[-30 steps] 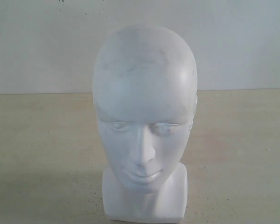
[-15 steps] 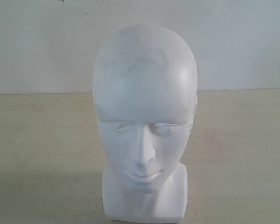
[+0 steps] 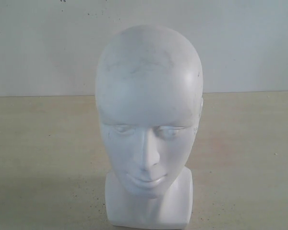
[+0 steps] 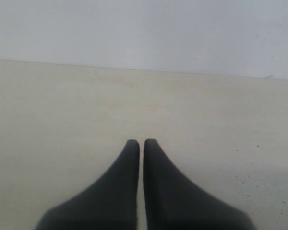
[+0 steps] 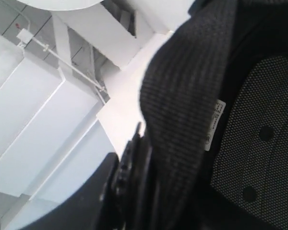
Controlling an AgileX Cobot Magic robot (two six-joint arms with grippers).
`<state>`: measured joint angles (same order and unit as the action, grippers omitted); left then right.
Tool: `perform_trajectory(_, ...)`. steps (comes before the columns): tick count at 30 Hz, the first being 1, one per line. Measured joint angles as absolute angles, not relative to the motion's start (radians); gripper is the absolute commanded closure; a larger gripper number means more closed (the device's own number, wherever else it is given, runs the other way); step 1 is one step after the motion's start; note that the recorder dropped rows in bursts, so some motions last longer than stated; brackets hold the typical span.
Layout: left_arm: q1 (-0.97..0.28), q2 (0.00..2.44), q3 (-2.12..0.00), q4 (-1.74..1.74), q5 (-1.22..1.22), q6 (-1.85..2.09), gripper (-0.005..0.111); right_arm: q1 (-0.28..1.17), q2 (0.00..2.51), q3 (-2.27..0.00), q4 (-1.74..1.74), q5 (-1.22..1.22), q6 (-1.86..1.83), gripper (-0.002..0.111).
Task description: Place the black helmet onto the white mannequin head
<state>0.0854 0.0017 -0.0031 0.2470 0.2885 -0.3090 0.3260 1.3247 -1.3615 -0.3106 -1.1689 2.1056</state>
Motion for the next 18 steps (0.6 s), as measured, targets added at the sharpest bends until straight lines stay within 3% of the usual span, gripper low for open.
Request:
perform_trajectory(5,0.085,0.002,-0.003,0.247,0.289,-0.309,0.102,0.341,1.443,-1.361,-0.381,-1.154,2.103,0.109)
perform_trajectory(9,0.085,0.002,-0.003,0.247,0.289,-0.309,0.102,0.441,1.511,-1.357,-0.414,-1.132,2.101,0.109)
perform_trajectory(18,0.085,0.002,-0.003,0.247,0.289,-0.309,0.102,0.52,1.474,-1.222,-0.491,-1.141,2.104,0.109)
